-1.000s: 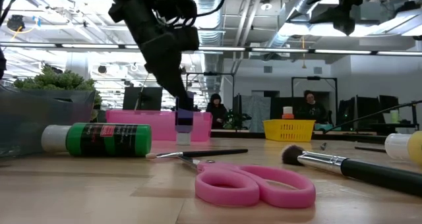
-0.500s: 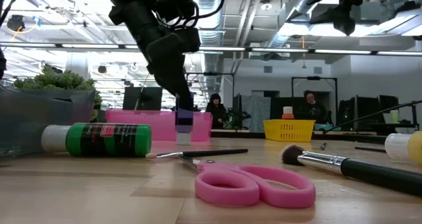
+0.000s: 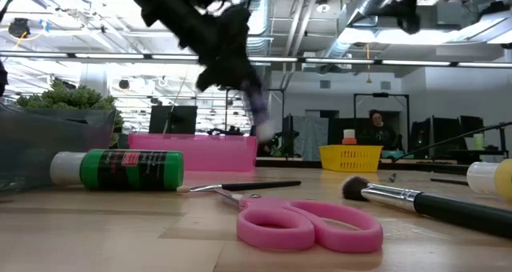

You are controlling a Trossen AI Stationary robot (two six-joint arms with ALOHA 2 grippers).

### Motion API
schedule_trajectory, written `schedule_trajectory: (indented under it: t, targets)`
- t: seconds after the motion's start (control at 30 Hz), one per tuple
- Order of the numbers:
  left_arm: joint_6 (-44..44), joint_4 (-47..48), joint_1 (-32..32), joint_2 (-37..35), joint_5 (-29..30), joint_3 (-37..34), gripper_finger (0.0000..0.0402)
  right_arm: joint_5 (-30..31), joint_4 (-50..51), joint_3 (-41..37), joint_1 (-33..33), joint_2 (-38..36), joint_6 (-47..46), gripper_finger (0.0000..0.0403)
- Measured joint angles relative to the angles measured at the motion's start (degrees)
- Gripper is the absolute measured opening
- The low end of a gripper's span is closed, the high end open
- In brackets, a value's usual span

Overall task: Pick & Place Paint Supplies
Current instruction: Put the blue paint bottle into the yellow bin

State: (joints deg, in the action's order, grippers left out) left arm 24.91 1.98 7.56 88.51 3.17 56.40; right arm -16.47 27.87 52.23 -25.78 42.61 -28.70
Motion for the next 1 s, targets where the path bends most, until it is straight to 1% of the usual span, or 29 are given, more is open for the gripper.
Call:
schedule_trajectory:
  t: [0.1, 0.17, 0.23, 0.27, 0.3, 0.37, 0.43, 0.5, 0.57, 0.77, 0.83, 1.0]
  targets:
    - [8.1, -6.6, 2.6, -2.5, 0.1, 0.0, 0.0121, -0.1, -5.1, 0.0, 1.4, 0.0, 2.1, 0.0207]
    - [14.3, -11.9, 4.2, -3.7, 1.2, 0.0, 0.0118, 0.0, -8.5, 0.0, 2.3, 0.0, 4.4, 0.0207]
    - [19.9, -16.3, 5.8, -5.2, 1.9, 0.0, 0.0119, 0.1, -11.9, 0.0, 3.3, 0.0, 7.1, 0.0207]
    - [22.5, -20.8, 6.2, -5.2, 2.2, 0.1, 0.0121, 0.1, -13.7, 0.0, 3.6, 0.2, 8.7, 0.0207]
    - [25.2, -23.3, 6.8, -5.4, 2.3, 0.2, 0.0124, 0.2, -15.2, 0.0, 3.9, 0.3, 10.2, 0.0207]
    - [29.6, -28.5, 7.2, -5.6, 2.3, 0.0, 0.0125, 0.3, -17.6, 0.1, 4.3, 0.7, 13.6, 0.0207]
    - [32.7, -32.7, 7.3, -5.7, 2.6, 0.0, 0.0122, 2.0, -18.7, 0.1, 4.8, 1.0, 16.8, 0.0207]
    - [34.2, -36.1, 7.2, -5.6, 2.8, 0.0, 0.0118, 4.6, -19.9, 0.1, 5.0, 1.6, 20.3, 0.0207]
    - [34.5, -38.4, 6.7, -5.6, 3.1, 0.0, 0.0116, 5.9, -21.3, 0.0, 5.5, 2.2, 24.0, 0.0207]
    - [34.5, -41.6, 4.5, -5.6, 4.2, 0.0, 0.0123, 8.5, -29.7, 0.0, 8.3, 5.6, 39.0, 0.0207]
    - [34.5, -41.4, 3.9, -5.6, 4.8, 0.0, 0.0119, 9.4, -31.4, 0.2, 9.1, 7.4, 41.0, 0.0207]
    - [34.5, -42.0, 2.8, -5.6, 6.2, 0.0, 0.0123, 9.5, -30.1, 3.2, 10.5, 12.5, 42.5, 0.0207]
